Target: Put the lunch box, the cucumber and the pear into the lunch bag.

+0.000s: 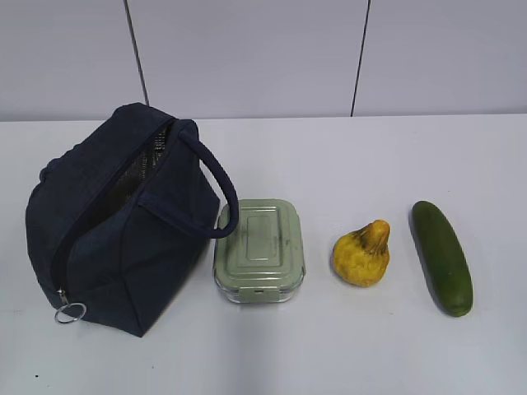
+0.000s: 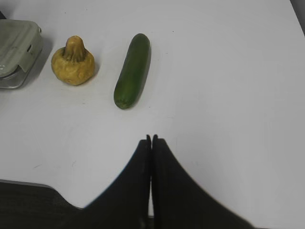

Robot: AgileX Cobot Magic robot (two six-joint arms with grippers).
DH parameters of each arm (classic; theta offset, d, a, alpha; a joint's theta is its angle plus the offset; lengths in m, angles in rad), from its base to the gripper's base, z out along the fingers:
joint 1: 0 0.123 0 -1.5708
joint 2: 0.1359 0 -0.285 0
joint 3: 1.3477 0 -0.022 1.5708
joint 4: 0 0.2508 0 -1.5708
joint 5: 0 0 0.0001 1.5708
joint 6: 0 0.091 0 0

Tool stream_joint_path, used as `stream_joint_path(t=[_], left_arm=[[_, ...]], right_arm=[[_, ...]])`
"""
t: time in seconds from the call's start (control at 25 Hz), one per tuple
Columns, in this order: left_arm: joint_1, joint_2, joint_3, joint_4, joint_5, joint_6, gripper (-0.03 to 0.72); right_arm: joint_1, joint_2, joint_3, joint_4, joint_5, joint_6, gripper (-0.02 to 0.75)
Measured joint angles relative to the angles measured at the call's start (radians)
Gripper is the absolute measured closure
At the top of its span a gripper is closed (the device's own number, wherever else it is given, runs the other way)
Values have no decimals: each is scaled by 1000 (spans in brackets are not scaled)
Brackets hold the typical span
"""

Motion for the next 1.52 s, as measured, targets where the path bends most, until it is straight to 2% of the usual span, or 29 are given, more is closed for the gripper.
stream_joint_path(t=[1.52], left_arm=[[0,0,0,-13,-1,0,442]], right_arm=[[0,0,0,17,0,0,732]])
